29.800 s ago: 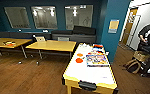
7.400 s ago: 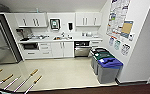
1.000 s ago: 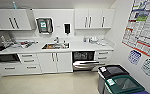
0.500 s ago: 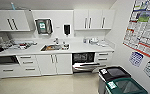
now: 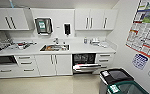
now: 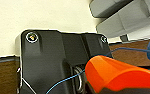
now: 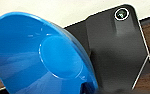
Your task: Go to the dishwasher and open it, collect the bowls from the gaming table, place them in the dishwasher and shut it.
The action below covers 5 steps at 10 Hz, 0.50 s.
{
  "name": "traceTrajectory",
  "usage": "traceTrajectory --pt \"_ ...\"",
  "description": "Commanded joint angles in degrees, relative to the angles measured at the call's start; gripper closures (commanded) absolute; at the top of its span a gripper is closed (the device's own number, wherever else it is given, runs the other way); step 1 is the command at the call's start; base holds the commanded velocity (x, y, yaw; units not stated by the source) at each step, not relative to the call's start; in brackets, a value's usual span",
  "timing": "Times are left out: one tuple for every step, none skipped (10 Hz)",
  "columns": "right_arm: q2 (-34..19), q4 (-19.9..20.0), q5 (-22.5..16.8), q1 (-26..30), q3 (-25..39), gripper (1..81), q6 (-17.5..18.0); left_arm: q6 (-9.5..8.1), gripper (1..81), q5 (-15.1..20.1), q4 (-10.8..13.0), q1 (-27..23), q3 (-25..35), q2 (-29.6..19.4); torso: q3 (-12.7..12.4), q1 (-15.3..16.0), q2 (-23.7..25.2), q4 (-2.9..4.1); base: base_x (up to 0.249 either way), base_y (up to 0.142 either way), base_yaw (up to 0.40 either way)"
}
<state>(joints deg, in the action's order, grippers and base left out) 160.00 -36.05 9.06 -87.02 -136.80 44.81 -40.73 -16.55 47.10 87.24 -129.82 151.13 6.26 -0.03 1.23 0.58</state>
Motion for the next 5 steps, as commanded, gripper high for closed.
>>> traceTrajectory --pt "-0.71 -0.95 -1.59 2.06 0.67 81.1 -0.16 0.04 81.1 1.09 -0.08 -2.11 0.70 -1.26 0.00 0.03 0.00 0.00 0.103 0.000 0.000" --pt "-0.71 -0.95 -1.59 2.06 0.67 81.1 -0.16 0.04 81.1 1.09 -0.08 -2.11 0.70 -1.26 0.00 0.03 0.00 0.00 0.103 0.000 0.000" --pt "-0.71 -0.95 -1.59 2.06 0.67 81.1 -0.16 0.04 81.1 1.09 -0.08 -2.11 0.70 -1.26 0.02 0.08 -0.06 0.00 0.103 0.000 0.000" --pt "-0.71 -0.95 -1.59 2.06 0.67 81.1 -0.16 0.04 81.1 1.09 -0.08 -2.11 0.70 -1.26 0.02 0.03 -0.05 0.00 0.103 0.000 0.000" --pt "-0.71 -0.95 -1.59 2.06 0.67 81.1 -0.16 0.04 81.1 1.09 -0.08 -2.11 0.70 -1.35 0.02 0.03 -0.02 0.00 0.103 0.000 0.000"
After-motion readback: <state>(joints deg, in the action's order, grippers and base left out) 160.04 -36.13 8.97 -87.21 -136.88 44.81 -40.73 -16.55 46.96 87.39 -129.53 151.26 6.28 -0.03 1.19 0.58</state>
